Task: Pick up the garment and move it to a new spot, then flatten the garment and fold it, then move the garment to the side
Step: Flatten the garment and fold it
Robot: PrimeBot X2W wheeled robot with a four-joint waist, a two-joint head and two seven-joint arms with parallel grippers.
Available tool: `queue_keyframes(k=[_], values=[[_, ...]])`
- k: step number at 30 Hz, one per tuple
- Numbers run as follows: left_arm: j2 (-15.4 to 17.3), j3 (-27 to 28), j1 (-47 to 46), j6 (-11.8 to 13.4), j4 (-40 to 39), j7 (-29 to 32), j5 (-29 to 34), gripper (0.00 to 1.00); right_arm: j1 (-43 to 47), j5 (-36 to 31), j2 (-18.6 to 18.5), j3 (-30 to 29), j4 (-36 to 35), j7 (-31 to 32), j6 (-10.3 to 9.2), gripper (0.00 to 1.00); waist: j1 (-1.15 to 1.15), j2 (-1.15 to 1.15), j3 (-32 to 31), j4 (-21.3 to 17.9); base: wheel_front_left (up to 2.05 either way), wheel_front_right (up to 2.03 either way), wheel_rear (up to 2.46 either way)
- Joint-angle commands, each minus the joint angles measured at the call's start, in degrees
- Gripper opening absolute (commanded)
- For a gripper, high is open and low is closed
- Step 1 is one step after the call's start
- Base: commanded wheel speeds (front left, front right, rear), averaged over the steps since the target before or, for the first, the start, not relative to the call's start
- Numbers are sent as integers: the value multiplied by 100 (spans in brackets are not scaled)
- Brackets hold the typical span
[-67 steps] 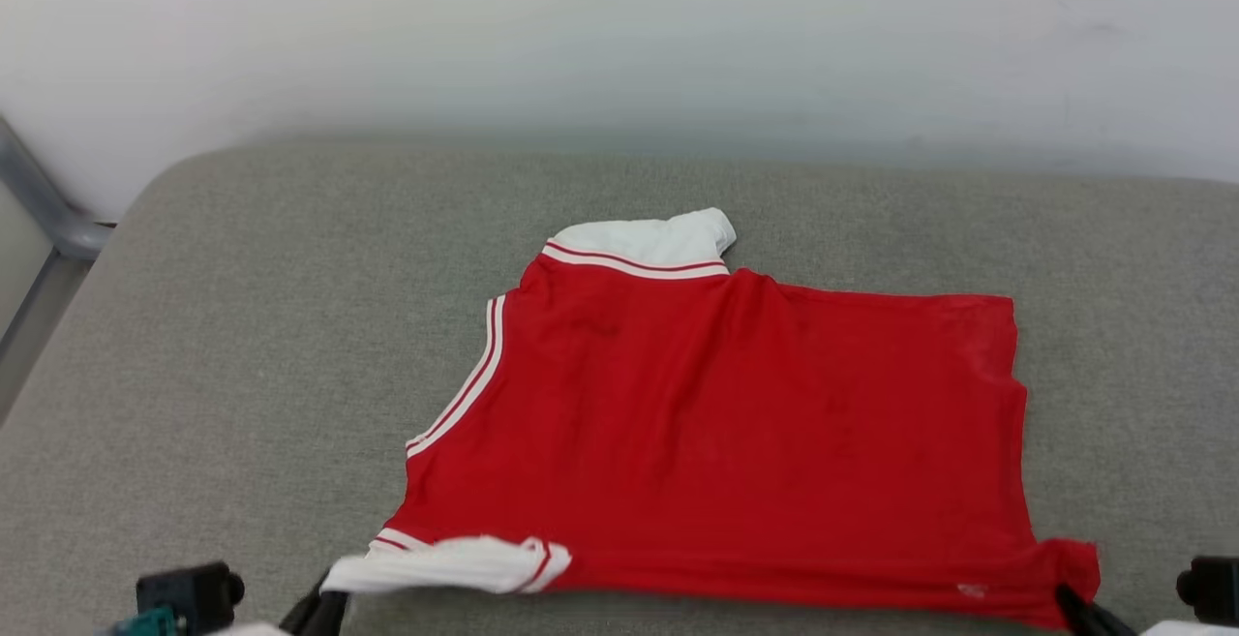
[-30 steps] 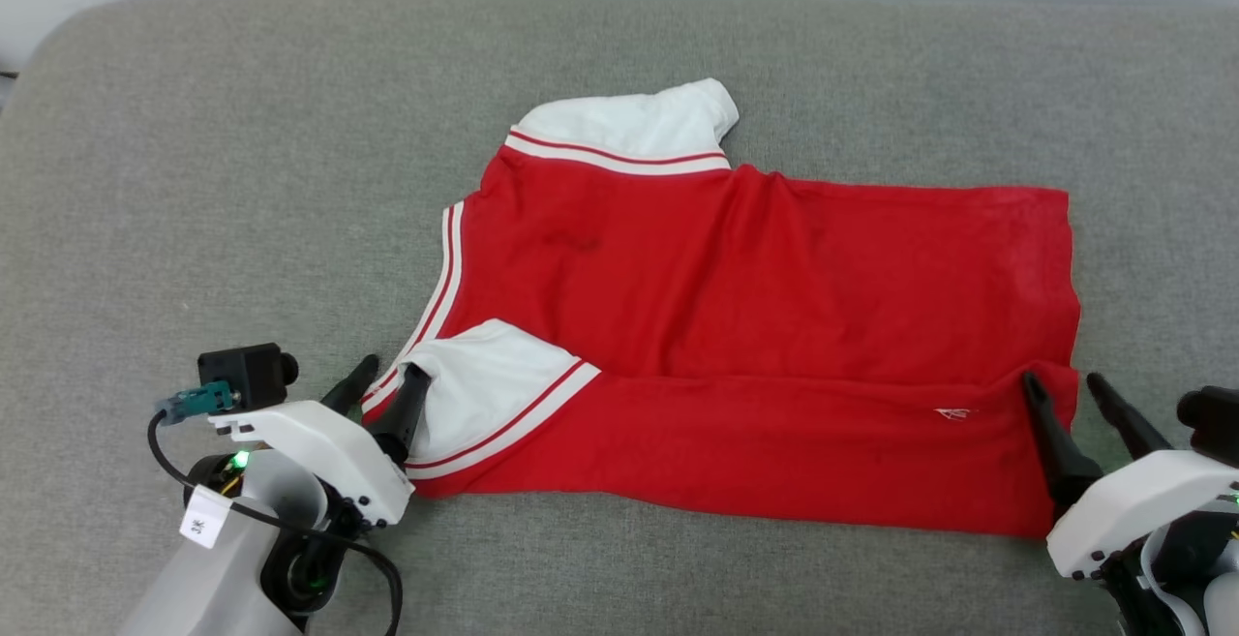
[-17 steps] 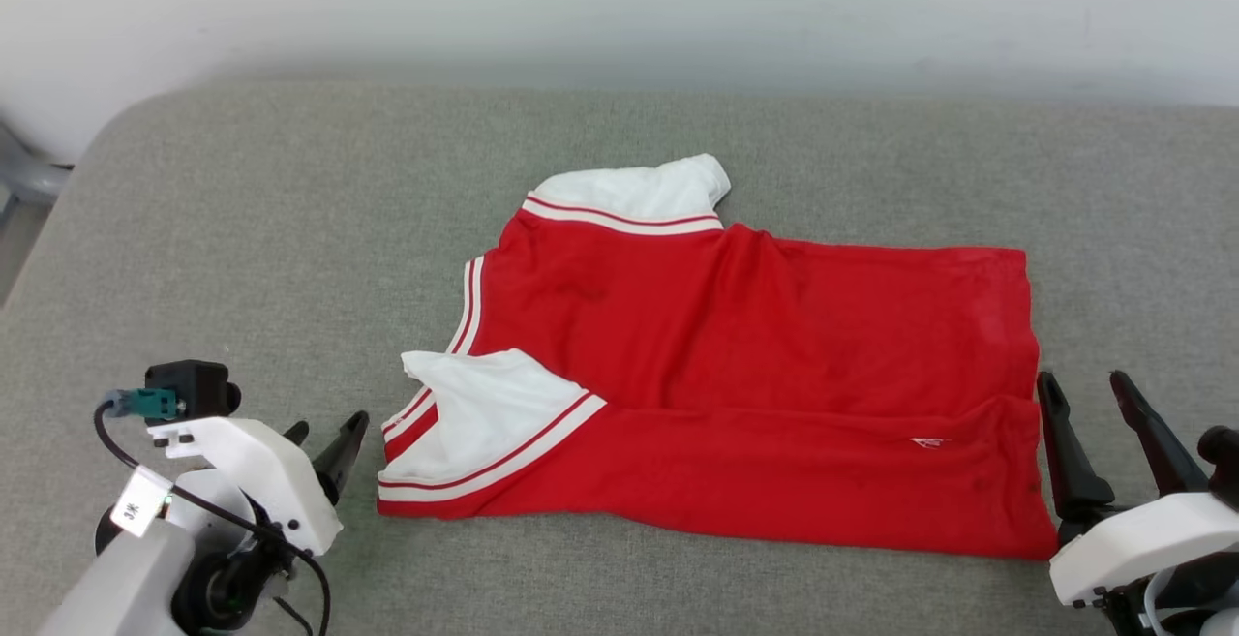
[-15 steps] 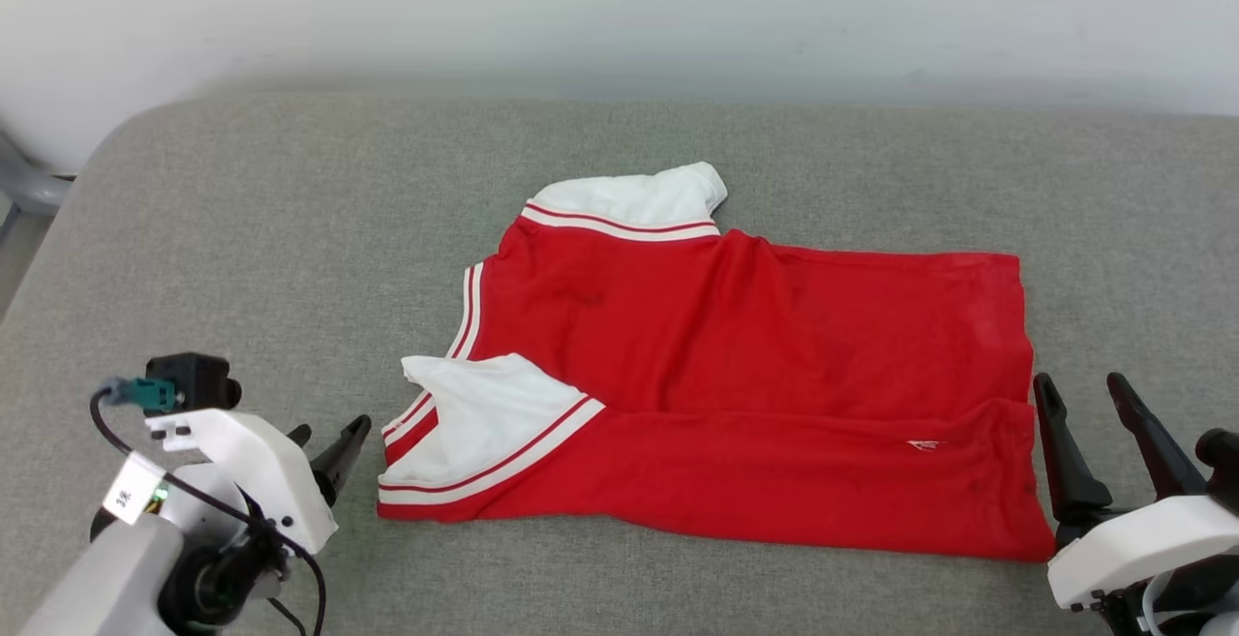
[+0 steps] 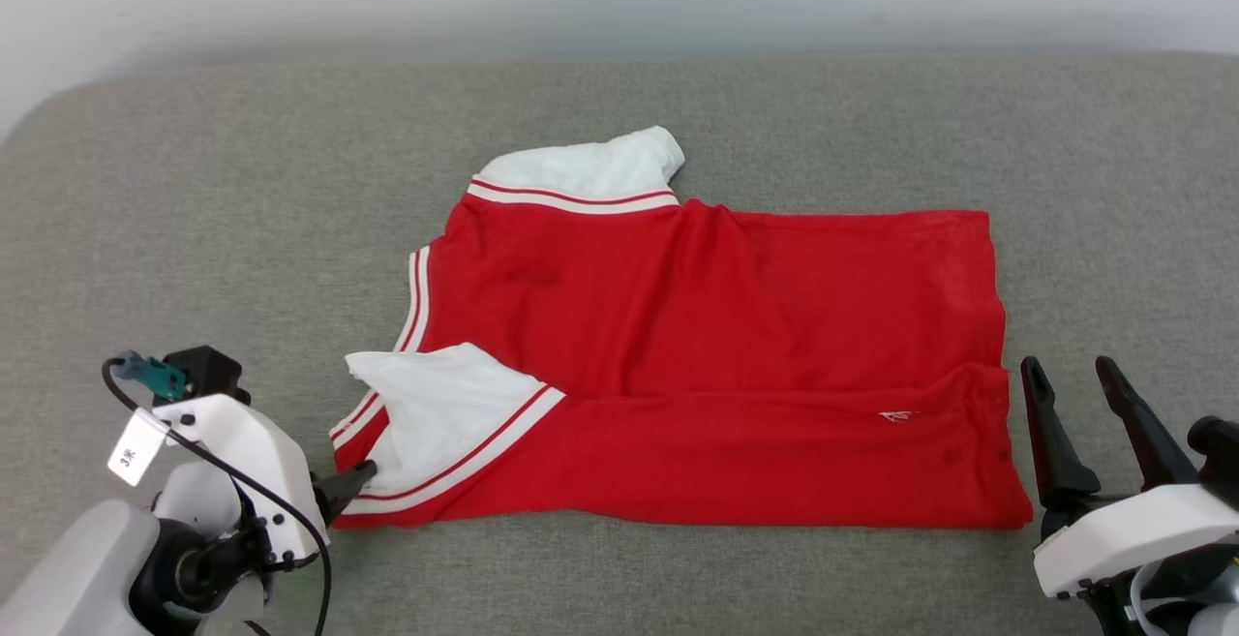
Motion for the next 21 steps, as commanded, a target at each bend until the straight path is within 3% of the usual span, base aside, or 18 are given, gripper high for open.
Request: queue_keyframes(k=[1,10,11,13,21], values=[[-51,-25,58,4,47,36,-57,100,-104,22,28,-10,-5,-6,-4,100,0,0,126,-97,0,0,0],[-432,-387,232,-164,519,309,-212,100,-219,109,76,-84,130,1,-4,100,0,0,392,-150,0,0,0],[-496,-430,256,-202,554,348,-233,48,-230,112,68,-93,136,8,-4,100,0,0,402,-147,0,0,0],[-589,-502,274,-263,626,376,-255,0,-256,106,50,-126,156,48,-4,100,0,0,408,-133,0,0,0],[-564,-401,53,-478,575,-93,-38,0,-210,221,-55,-303,247,468,-4,100,0,0,228,-6,0,0,0]])
